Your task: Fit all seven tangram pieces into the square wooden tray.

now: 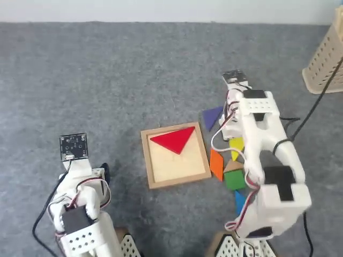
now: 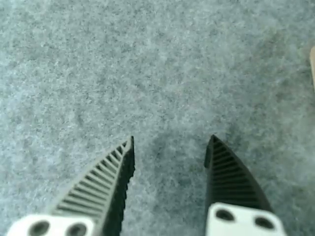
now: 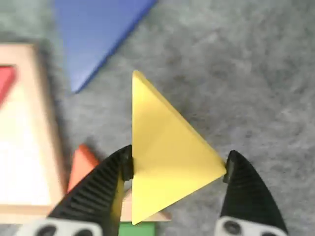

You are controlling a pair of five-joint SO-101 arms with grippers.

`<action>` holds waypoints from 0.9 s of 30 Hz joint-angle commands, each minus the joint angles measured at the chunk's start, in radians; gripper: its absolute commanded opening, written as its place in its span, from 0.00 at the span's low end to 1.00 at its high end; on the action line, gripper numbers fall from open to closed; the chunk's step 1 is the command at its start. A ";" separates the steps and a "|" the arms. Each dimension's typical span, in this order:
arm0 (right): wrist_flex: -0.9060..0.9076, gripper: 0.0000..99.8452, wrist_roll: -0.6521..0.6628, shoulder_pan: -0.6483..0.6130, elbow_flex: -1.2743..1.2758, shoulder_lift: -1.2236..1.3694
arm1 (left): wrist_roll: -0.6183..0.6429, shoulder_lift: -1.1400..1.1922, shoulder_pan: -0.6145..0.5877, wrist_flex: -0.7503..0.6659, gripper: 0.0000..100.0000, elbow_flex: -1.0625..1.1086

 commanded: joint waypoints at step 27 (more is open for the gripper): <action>-0.119 0.19 -0.416 -0.639 -0.078 -0.054 | 0.009 -0.012 0.006 0.003 0.23 -0.005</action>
